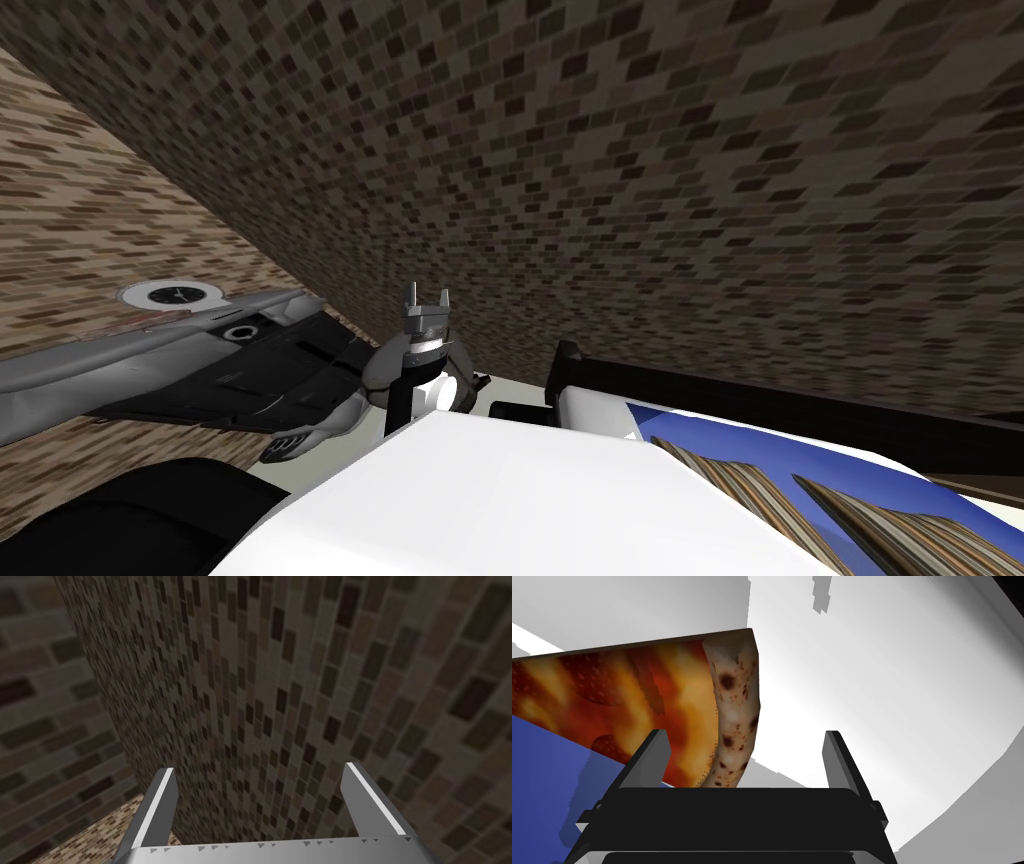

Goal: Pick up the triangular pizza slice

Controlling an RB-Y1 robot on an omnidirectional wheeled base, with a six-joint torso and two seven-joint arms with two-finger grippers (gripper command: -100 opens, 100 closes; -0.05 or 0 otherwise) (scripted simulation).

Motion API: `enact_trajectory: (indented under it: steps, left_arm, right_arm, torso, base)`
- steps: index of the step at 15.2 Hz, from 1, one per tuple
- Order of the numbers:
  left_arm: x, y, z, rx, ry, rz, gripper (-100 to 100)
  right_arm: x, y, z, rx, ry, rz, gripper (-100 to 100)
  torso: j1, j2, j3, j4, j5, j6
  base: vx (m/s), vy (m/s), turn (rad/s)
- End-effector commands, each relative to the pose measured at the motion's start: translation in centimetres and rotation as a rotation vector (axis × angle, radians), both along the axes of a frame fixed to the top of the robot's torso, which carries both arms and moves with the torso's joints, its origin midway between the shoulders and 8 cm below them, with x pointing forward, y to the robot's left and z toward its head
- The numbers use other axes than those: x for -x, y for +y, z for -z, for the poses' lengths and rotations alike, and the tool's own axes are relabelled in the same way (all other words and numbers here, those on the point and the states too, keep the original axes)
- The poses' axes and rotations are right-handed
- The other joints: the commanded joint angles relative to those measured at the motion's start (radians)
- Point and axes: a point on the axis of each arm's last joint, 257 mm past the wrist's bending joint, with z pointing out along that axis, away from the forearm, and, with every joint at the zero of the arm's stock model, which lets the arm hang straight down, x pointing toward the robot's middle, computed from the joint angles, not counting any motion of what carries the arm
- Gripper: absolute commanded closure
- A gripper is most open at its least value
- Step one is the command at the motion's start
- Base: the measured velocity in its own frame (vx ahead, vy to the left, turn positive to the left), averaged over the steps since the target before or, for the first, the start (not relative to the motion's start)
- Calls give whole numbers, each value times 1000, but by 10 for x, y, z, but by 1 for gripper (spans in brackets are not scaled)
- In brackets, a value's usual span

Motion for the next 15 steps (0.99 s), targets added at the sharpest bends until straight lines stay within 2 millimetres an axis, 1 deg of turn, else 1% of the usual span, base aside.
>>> enact_trajectory:
  steps: [1,4,5,9,10,11,15]
  left_arm:
    - [0,0,0,0,0,0,0]
    - [0,0,0,0,0,0,0]
    - [0,0,0,0,0,0,0]
    - [0,0,0,0,0,0,0]
    - [0,0,0,0,0,0,0]
    - [0,0,0,0,0,0,0]
    - [0,0,0,0,0,0,0]
  right_arm:
    - [-9,13,4,-7,1,5,-100]
    - [-8,11,3,-5,1,4,-100]
    - [-8,11,3,-5,1,5,100]
    - [-6,9,3,-2,6,8,100]
    - [-1,0,-1,-1,-2,0,100]
    - [-1,0,-1,-1,-2,0,100]
    - [17,-22,-11,3,-4,-13,100]
  torso:
    - [0,0,0,0,0,0]
    - [1,-1,0,0,0,0]
    - [2,-2,-1,0,1,0]
    - [2,-4,-2,0,-1,-1]
    - [2,-4,-2,0,-1,-1]
    - [3,-6,-3,0,-1,-1]
    - [7,-11,-5,0,0,-1]
  base:
    - [-77,-71,52]
    - [-46,-40,14]
    - [-9,-8,1]
    - [-3,-3,-3]
    - [44,35,-37]
    - [75,67,-51]
    - [99,83,-42]
